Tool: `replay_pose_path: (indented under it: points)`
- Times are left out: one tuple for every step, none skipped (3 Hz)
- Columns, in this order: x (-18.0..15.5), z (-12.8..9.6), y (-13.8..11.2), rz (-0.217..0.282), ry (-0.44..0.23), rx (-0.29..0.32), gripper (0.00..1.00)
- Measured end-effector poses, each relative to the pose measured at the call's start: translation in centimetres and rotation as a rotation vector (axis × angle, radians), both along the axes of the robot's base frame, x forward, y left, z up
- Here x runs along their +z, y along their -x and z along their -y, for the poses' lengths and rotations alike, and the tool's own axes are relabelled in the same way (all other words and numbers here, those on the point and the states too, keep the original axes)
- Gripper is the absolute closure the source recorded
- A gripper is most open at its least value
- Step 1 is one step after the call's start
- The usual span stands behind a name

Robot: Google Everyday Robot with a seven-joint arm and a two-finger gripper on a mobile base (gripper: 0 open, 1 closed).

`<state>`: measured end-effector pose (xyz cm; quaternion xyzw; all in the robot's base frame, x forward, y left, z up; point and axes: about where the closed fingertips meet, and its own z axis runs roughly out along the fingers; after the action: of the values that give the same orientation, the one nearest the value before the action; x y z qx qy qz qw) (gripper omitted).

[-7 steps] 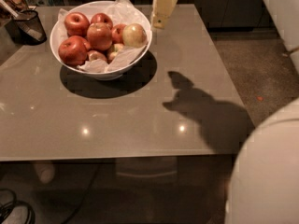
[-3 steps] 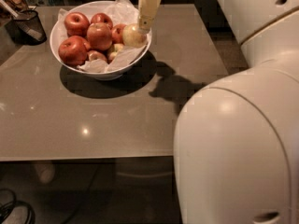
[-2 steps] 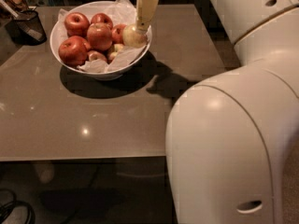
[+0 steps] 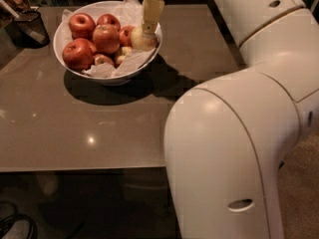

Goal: Pick apple from white bowl

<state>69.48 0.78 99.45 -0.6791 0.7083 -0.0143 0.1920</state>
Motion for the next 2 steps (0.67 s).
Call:
replay_pose_path:
  points:
    - [-0.7,-0.42,-0.48,-0.011,0.003,0.004,0.25]
    - [-1.3,-0.68,-0.87,-0.021,0.005,0.006,0.25]
